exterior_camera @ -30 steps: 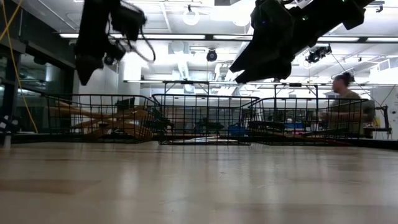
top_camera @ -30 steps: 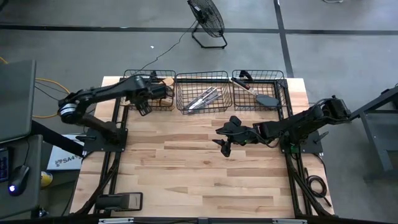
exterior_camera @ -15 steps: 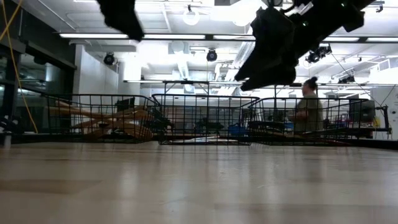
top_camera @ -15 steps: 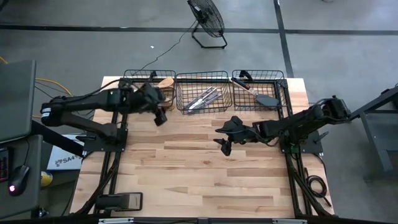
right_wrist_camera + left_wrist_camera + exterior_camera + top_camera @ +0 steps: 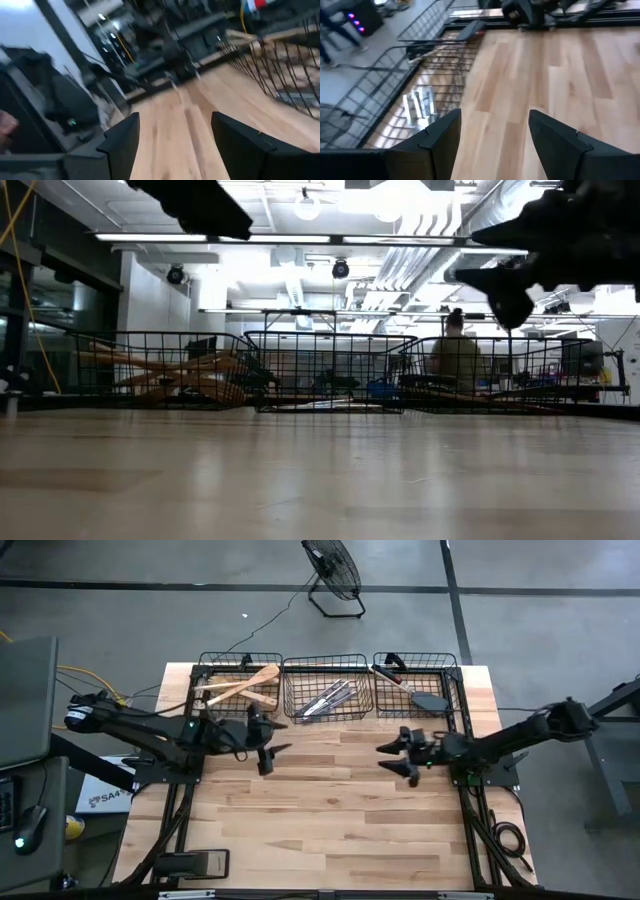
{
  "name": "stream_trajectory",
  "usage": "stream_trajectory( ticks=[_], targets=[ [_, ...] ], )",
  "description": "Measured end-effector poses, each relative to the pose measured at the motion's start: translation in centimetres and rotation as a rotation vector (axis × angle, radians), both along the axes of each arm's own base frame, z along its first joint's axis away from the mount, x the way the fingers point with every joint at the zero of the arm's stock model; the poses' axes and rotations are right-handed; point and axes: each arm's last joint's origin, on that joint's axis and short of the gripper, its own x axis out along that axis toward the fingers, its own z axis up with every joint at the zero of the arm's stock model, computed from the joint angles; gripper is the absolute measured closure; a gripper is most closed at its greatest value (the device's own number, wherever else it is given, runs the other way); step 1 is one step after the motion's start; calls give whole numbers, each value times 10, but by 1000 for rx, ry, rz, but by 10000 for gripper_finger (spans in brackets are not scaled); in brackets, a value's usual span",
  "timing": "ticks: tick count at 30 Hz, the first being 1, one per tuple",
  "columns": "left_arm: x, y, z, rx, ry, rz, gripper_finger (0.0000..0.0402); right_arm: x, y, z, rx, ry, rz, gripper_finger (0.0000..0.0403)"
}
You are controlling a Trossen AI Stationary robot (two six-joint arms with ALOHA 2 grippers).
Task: Pick & Place Kitchen Items
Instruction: Return to Home Position
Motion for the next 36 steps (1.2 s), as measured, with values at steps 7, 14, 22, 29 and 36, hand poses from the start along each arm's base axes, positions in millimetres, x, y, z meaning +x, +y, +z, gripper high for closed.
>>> stream_trajectory(
  ticks=[7,14,22,29,36],
  targets=[
    [-8,0,-27,-33,-141,-10,174,-26,-6,4,-15,-59,-15,164],
    [-33,3,-38,-78,-246,-4,174,-40,-11,3,-22,1,-43,164],
    [-55,-1,-58,-99,-319,16,174,-57,-14,1,-44,23,-86,164],
    [-64,-11,-70,-89,-329,32,174,-66,-14,-2,-54,43,-79,164],
    [-69,-21,-81,-101,-357,22,174,-68,-14,0,-137,20,-71,164]
  ],
)
